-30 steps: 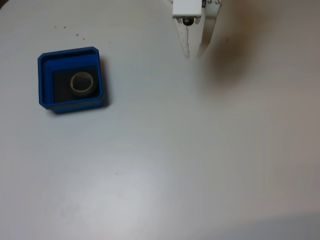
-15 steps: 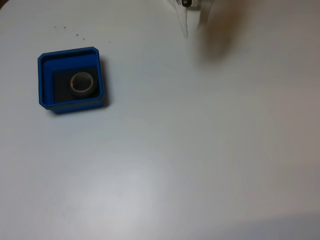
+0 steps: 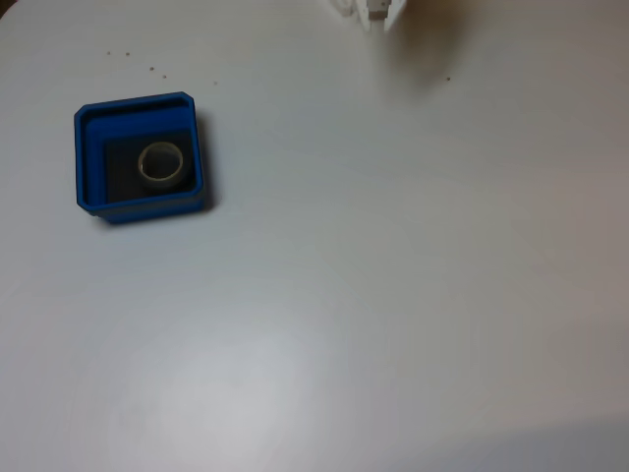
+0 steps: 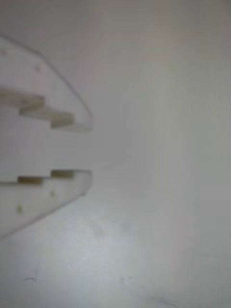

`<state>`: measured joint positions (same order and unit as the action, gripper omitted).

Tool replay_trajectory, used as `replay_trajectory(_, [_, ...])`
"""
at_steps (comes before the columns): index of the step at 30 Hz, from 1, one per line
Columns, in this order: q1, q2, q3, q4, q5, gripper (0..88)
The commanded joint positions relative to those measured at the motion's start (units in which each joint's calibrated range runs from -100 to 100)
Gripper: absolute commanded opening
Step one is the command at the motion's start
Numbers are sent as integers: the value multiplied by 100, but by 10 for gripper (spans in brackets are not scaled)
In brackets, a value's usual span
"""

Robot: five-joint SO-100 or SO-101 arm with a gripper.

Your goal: Pick the black tape roll and drop it in the blue box

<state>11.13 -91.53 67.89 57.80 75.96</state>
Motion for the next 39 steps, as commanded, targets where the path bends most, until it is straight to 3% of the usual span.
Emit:
replay_trajectory(1, [5,-822,497,12,12,14])
replay_trajectory(24, [5,-755,3166,-4,30,14])
replay_trajectory(39, [-4,-730,3202,-54,39,14])
